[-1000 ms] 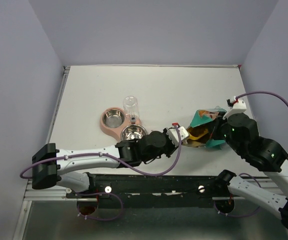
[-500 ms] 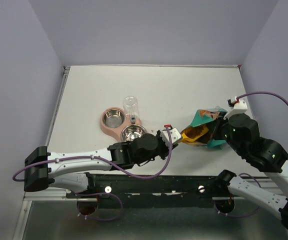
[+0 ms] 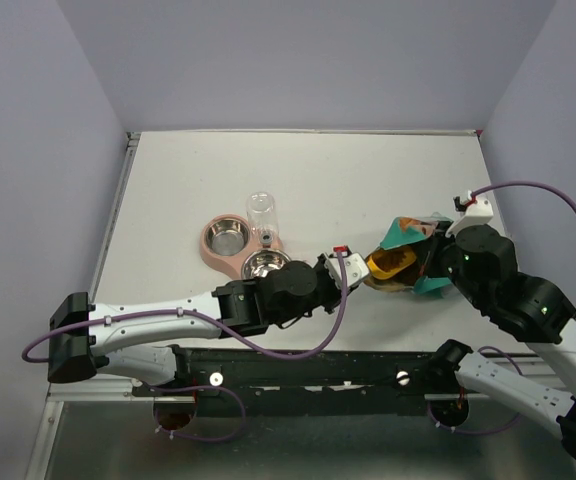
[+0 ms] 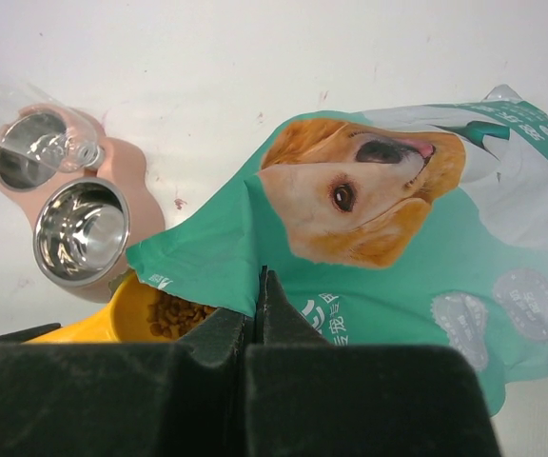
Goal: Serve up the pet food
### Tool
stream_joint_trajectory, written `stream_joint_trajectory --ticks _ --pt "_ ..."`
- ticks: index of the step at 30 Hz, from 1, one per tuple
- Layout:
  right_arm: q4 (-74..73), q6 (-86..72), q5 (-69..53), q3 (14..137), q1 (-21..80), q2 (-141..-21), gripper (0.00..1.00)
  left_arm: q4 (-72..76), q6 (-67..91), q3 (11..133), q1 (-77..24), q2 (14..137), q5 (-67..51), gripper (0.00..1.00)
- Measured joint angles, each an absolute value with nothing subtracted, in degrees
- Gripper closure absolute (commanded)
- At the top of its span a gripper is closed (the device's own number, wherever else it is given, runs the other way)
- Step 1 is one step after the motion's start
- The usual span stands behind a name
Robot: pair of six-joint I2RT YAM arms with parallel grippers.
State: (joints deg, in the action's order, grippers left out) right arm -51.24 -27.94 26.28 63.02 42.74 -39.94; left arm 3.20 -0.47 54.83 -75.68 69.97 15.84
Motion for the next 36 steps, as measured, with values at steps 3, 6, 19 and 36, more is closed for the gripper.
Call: stream_joint_trajectory --ticks 3,6,19,36 --pt "-51.24 -27.97 26.26 62.96 42.74 -39.79 1.0 2.83 -1.41 54.85 -76.18 69.97 15.88 1.0" --pt "-51.18 -27.99 26.28 62.92 42.74 -39.72 1.0 2.83 -2.09 54.85 -76.66 69.97 16.16 1.0" --pt "-51.55 -27.35 26.26 62.92 42.74 -39.72 1.0 4.47 -2.17 55.22 -77.03 74.54 15.81 1.0" --pt "-51.99 -28.56 28.73 63.99 42.74 -41.69 1.0 4.6 -4.84 54.52 -79.02 65.93 17.52 1.0"
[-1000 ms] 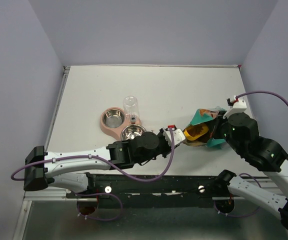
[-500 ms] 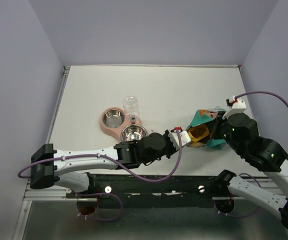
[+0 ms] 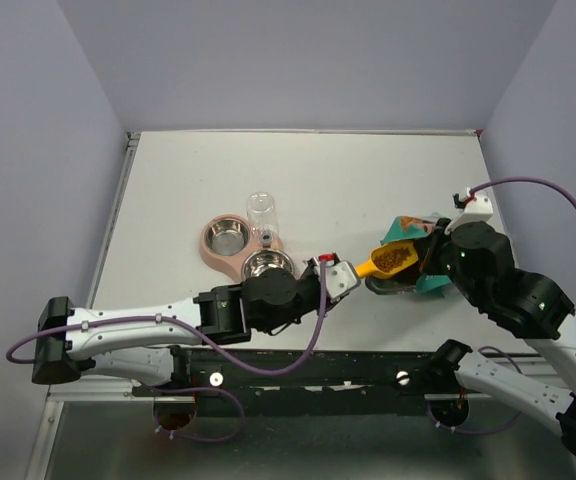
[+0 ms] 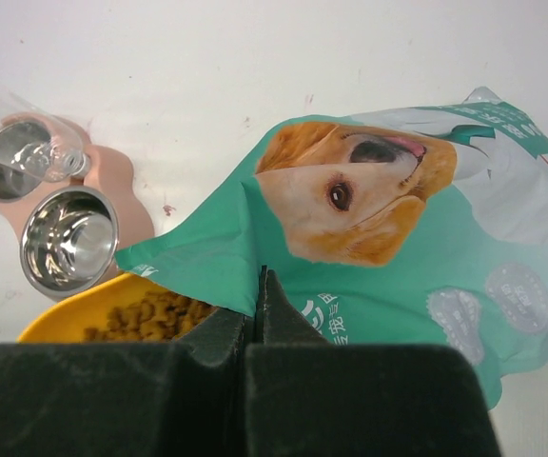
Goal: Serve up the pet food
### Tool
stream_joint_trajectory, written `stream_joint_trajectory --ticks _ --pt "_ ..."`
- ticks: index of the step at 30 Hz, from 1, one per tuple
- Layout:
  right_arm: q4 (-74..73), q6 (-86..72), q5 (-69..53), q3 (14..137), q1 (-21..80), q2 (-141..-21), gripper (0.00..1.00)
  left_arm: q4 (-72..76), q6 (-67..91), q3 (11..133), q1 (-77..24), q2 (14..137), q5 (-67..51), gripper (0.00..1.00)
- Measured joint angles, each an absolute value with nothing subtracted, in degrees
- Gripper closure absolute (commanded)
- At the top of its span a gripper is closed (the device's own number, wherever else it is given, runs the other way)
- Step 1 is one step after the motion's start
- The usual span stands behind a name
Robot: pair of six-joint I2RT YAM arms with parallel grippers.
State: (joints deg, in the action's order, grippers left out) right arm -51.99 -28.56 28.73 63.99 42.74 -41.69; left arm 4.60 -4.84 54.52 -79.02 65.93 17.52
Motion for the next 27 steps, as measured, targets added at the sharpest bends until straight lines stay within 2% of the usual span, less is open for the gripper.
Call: stream_joint_trajectory --ticks 12,27 --pt "-53.25 -28.97 31.35 66.94 42.76 -45.65 1.0 3.09 -4.51 47.42 -79.75 52.77 19.16 1.0" --pt "-53.19 -30.15 32.71 67.18 42.76 -45.95 1.0 -6.26 -3.57 44.01 -79.9 40.69 31.38 1.0"
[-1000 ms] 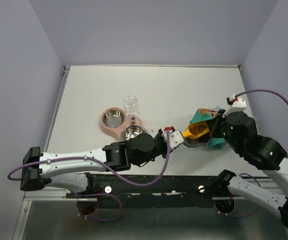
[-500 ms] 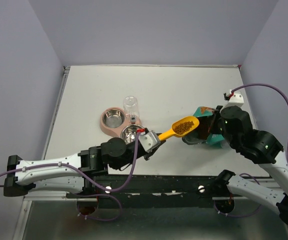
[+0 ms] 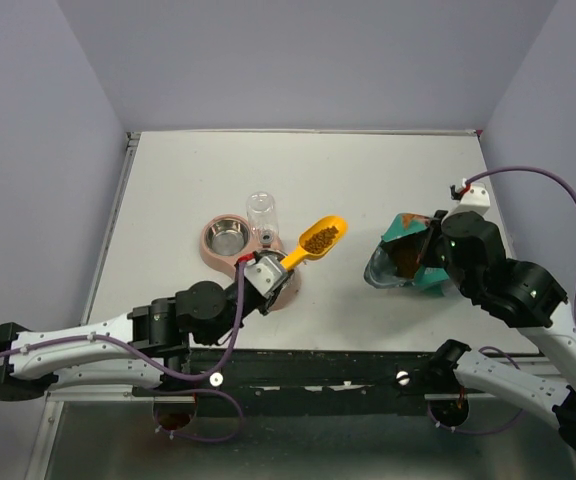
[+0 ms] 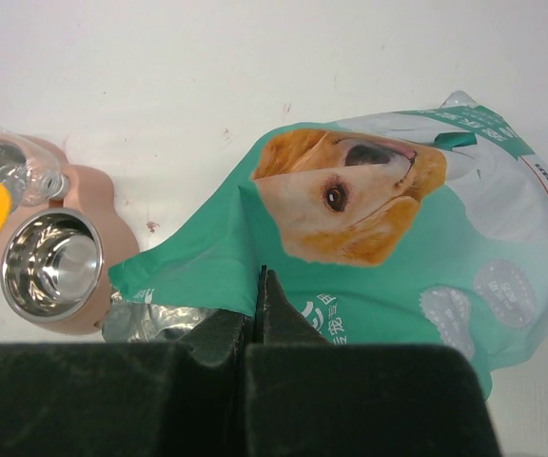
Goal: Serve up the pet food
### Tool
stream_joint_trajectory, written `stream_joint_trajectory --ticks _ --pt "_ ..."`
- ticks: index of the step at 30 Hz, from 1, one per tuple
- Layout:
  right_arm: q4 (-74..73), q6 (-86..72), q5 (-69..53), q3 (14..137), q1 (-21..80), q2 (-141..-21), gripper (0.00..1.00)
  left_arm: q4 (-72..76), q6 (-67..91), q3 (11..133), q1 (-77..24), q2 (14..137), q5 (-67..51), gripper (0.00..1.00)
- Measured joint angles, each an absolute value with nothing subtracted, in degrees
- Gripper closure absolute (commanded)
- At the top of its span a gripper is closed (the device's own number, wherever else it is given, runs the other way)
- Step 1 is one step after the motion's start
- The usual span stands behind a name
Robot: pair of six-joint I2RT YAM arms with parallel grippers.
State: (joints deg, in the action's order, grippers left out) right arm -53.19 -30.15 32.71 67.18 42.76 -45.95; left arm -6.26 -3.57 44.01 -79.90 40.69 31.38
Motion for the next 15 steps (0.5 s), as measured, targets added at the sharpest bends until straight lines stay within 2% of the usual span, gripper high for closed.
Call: stream_joint_trajectory --ticks 15 --pt "-53.23 -28.8 32.73 67.44 42.74 -45.3 1.0 -10.63 8.88 29.89 -78.7 40.69 42.85 1.0"
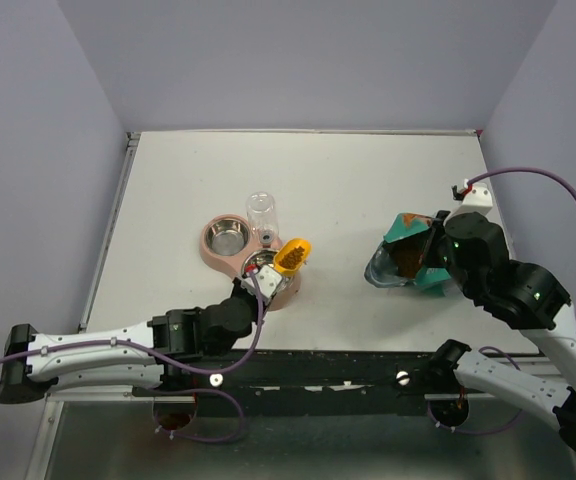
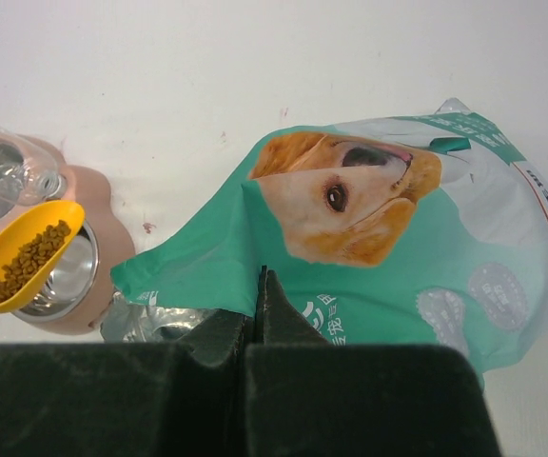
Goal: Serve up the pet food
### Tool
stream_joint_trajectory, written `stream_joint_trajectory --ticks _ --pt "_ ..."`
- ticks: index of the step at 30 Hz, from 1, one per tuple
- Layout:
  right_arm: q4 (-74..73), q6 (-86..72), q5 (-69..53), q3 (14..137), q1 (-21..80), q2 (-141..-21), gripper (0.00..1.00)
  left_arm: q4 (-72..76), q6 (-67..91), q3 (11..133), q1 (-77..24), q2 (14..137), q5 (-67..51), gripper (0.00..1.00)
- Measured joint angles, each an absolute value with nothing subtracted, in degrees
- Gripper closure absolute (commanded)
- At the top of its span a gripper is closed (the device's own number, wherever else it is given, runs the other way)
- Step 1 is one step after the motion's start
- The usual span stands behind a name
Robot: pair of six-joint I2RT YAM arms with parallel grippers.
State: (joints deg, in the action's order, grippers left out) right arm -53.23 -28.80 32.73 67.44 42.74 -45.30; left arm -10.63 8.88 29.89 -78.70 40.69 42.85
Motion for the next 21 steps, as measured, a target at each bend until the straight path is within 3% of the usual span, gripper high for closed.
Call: stream_joint_trajectory --ticks 13,21 --pt "-53.23 -28.25 32.73 67.44 42.74 -45.25 1.0 -18.76 14.83 26.52 -78.7 28.67 45.01 1.0" --pt "-53.21 -27.97 32.73 67.44 42.74 -45.25 1.0 -24.1 20.73 26.89 -78.7 28.91 44.64 1.0"
